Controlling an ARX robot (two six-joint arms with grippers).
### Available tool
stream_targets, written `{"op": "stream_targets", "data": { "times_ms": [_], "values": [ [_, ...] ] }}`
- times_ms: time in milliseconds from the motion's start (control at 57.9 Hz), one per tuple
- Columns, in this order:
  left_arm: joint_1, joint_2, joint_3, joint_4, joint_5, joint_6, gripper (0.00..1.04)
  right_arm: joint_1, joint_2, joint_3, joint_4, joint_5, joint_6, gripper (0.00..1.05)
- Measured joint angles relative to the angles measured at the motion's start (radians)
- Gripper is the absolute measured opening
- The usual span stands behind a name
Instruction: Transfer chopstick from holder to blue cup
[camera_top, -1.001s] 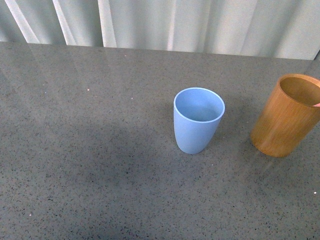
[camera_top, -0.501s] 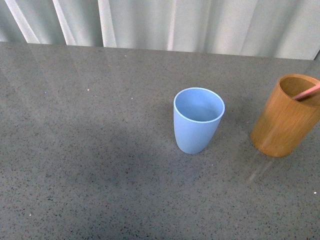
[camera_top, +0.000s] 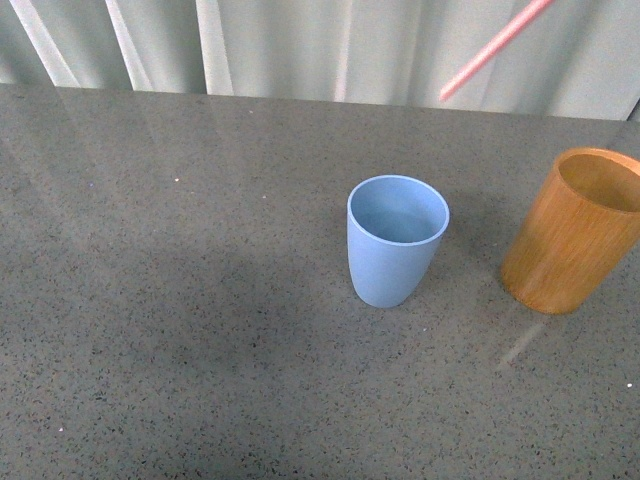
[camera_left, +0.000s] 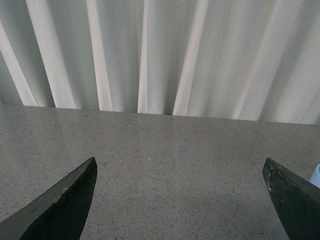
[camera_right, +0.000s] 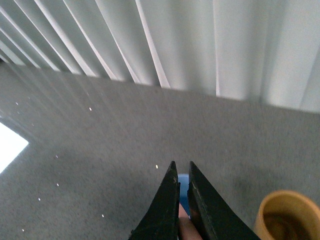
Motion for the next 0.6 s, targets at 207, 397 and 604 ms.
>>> {"op": "stream_targets", "data": {
  "times_ms": [207,397,604],
  "values": [
    [0.000,0.000,0.000,0.000,0.000,0.000,0.98,0.016,0.093,-0.088,0.106,0.055,0.005,0.02],
    [0.000,0.000,0.000,0.000,0.000,0.000,0.98,0.016,0.206,-0.088,0.200,0.049,-0.005,0.02],
    [0.000,0.000,0.000,0.000,0.000,0.000,0.98,0.039,0.303,-0.108,0.261,0.054,-0.005,0.02]
  ]
}}
